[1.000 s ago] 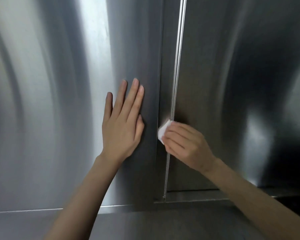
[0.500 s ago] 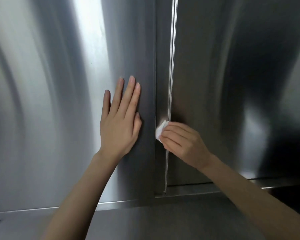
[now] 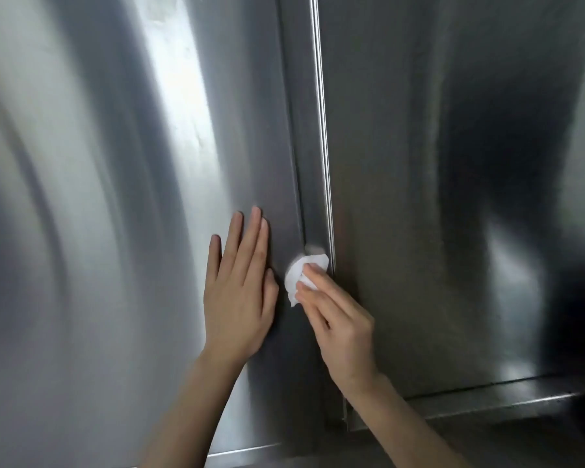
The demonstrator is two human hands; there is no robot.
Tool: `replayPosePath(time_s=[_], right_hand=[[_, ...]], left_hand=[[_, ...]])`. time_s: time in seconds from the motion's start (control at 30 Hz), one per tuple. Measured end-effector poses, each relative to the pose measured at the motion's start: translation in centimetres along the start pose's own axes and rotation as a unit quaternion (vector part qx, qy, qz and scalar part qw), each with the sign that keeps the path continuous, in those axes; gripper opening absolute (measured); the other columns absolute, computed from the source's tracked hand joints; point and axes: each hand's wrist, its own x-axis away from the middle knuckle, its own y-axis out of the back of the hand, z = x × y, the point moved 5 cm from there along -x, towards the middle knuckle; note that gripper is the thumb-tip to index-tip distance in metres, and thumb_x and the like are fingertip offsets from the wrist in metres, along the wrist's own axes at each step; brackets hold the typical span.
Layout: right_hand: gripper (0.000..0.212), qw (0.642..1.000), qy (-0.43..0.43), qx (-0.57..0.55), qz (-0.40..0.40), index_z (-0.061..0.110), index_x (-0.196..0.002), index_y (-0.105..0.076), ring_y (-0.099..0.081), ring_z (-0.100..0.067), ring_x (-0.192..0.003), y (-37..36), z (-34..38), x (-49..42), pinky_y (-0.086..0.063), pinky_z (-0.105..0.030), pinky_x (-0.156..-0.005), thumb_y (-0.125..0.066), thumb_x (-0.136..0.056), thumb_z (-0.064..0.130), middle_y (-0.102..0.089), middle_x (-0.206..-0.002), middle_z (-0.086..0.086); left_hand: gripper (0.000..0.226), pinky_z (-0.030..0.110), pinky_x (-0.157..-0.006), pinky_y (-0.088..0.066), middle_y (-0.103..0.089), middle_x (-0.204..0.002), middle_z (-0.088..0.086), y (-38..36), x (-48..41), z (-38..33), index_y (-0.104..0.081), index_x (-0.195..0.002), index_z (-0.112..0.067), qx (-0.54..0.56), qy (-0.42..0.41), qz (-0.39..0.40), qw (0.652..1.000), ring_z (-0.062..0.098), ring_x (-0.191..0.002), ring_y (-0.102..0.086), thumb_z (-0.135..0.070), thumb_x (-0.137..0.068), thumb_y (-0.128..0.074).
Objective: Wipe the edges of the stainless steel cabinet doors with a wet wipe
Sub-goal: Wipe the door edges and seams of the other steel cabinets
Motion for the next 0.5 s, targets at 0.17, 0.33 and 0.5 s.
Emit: replayPosePath(time_s=[0.17,0.33,0.5], right_hand=[[0.027,0.997,-0.030,-0.025,-0.070,-0.011,-0.103,-0.067,-0.061,-0.019,-0.107,-1.3,0.9,-3.0,-0.045,-0.017,-0.098,-0.071,-0.077,-0.006,-0.066,-0.112,-0.020],[0.029,0.992,-0.016,-0.013,-0.127,-0.006,-0.114,-0.064,-0.057,-0.021,-0.117,-3.0,1.3,-8.4,-0.048,-0.032,-0.098,-0.065,-0.085,-0.006,-0.061,-0.123,-0.019],[0.026,0.994,0.027,0.026,-0.103,-0.006,-0.108,-0.067,-0.060,-0.024,-0.114,-2.7,0.8,-4.6,-0.051,-0.035,-0.094,-0.067,-0.082,-0.009,-0.061,-0.120,-0.021]], left_hand=[[0.060,0.045,-0.121,-0.010,-0.015,-0.160,0.005,0.5,0.0,0.2,-0.024,-0.151,-0.006,0.021,-0.002,0.027,0.999,0.020,-0.150,-0.007,-0.014,-0.092,-0.036],[0.067,0.039,-0.122,-0.010,-0.018,-0.159,0.007,1.2,0.5,1.0,-0.020,-0.150,-0.007,0.037,-0.004,0.023,0.999,0.020,-0.149,-0.012,-0.005,-0.088,-0.045],[0.069,0.042,-0.121,-0.010,-0.017,-0.158,0.005,1.9,0.4,2.1,-0.019,-0.149,-0.006,0.011,0.008,-0.001,1.000,0.020,-0.149,-0.010,-0.004,-0.086,-0.048]])
